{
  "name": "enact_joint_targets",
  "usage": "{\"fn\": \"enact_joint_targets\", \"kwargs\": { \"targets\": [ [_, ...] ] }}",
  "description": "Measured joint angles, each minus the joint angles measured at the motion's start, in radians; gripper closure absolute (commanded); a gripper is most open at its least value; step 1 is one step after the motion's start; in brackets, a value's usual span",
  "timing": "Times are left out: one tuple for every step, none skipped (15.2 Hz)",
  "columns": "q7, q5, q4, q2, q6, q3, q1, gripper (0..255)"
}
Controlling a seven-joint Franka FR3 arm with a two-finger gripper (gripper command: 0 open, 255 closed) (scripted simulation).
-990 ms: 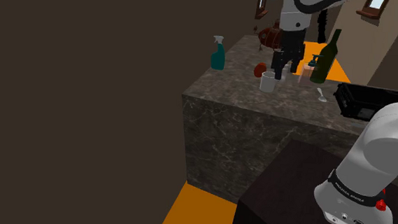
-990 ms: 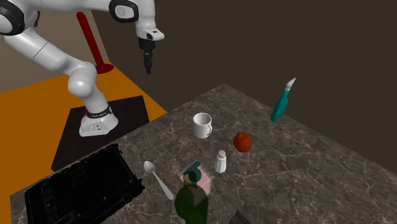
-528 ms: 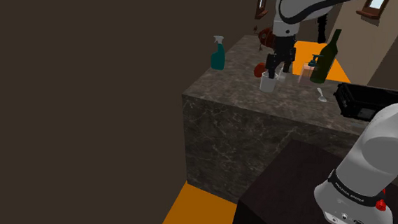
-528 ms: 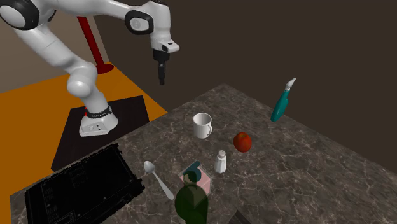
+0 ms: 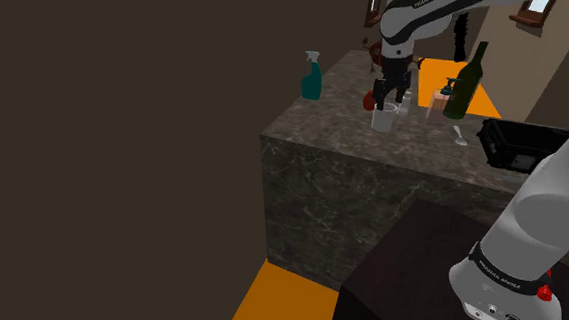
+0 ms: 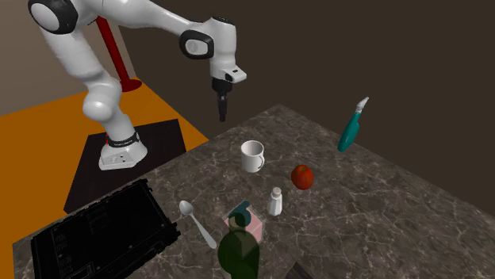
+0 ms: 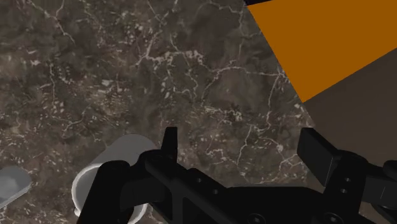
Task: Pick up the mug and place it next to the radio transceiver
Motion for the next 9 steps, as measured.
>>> {"fn": "enact_joint_targets", "kwargs": {
  "targets": [
    [-0.014, 0.010, 0.026, 0.036, 0.011, -0.008, -0.004, 0],
    [-0.028, 0.023, 0.058, 0.077, 0.021, -0.015, -0.008, 0],
    [-0.043, 0.035, 0.085, 0.113, 0.030, -0.022, -0.013, 0],
    [-0.059, 0.045, 0.111, 0.143, 0.035, -0.030, -0.020, 0],
    [-0.080, 0.060, 0.149, 0.185, 0.039, -0.038, -0.030, 0],
    [-0.094, 0.076, 0.182, 0.225, 0.046, -0.042, -0.037, 0],
    [-0.111, 0.092, 0.218, 0.269, 0.053, -0.046, -0.047, 0],
    [-0.128, 0.109, 0.261, 0.311, 0.052, -0.049, -0.058, 0],
    [-0.143, 0.123, 0.289, 0.346, 0.058, -0.052, -0.070, 0]
  ]
}}
